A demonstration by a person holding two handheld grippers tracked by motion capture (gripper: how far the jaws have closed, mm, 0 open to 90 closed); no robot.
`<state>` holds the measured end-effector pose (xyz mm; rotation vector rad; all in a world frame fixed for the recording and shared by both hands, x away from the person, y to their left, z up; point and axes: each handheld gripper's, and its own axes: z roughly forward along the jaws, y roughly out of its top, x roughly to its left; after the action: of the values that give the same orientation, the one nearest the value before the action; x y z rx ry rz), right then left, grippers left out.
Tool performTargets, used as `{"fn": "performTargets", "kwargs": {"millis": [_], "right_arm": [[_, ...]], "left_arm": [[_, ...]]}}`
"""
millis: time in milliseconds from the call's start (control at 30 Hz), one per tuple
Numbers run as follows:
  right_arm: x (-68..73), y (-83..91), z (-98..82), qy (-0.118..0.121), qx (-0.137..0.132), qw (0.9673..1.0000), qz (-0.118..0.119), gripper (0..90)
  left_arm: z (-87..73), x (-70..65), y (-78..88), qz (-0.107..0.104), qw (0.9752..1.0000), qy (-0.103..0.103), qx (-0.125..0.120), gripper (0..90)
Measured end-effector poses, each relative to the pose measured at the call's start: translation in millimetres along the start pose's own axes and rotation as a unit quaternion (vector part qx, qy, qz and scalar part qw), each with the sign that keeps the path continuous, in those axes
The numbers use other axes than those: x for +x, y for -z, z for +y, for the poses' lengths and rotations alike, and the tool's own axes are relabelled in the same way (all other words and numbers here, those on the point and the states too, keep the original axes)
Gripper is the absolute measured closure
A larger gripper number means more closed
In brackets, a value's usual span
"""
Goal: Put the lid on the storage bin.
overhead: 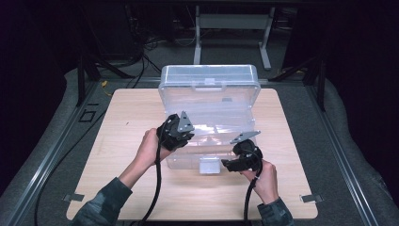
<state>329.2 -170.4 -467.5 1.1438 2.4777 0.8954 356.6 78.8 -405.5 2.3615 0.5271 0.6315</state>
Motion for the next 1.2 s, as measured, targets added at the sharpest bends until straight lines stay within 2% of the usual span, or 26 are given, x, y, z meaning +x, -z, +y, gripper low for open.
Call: {"fn": "performTargets", "kwargs": {"millis": [100, 133, 200, 467, 633, 800, 833, 967, 1033, 1200], "right_arm": [[4.5, 10.0, 0.2, 0.006, -0.006, 0.9999, -0.01, 35.6], [6.0, 13.4, 1.3, 0.01, -0.011, 0.9999, -0.005, 35.8], [11.2, 22.2, 5.4, 0.02, -0.011, 0.9996, -0.017, 36.2], [15.3, 54.2, 31.9, 0.037, -0.072, 0.9967, -0.01, 37.8], [9.0, 59.2, 55.5, 0.034, -0.097, 0.9946, -0.014, 37.9], [-1.7, 51.4, 70.2, 0.022, -0.108, 0.9938, -0.012, 40.5], [-3.7, 48.8, 72.1, 0.019, -0.108, 0.9939, -0.012, 42.9], [-11.4, 39.5, 78.3, 0.008, -0.112, 0.9936, -0.014, 62.2], [-14.3, 36.5, 80.9, 0.0, -0.113, 0.9936, -0.008, 69.0], [-15.6, 29.6, 85.9, -0.008, -0.11, 0.9938, -0.014, 82.0]], "left_arm": [[-1.9, -0.4, 0.3, -0.001, 1.0, 0.003, -0.006, 79.1], [-2.6, -0.6, 0.6, -0.002, 1.0, 0.003, -0.007, 79.1], [-4.0, -1.0, 0.6, -0.007, 0.9999, 0.004, -0.008, 79.1], [-3.9, -3.2, 2.1, 0.002, 0.9999, -0.003, -0.01, 78.9], [-4.7, -3.7, 3.0, 0.003, 0.9999, -0.002, -0.013, 78.9], [-6.6, -3.5, 2.9, -0.005, 0.9998, 0.008, -0.016, 78.5], [-7.3, -3.1, 2.8, -0.006, 0.9998, 0.009, -0.019, 78.5], [-10.9, -1.3, 2.8, -0.019, 0.9989, 0.029, -0.031, 78.0], [-12.1, -2.2, 3.0, -0.021, 0.9989, 0.03, -0.029, 77.6], [-16.3, -6.3, 2.4, -0.031, 0.9985, 0.038, -0.026, 77.3]]}}
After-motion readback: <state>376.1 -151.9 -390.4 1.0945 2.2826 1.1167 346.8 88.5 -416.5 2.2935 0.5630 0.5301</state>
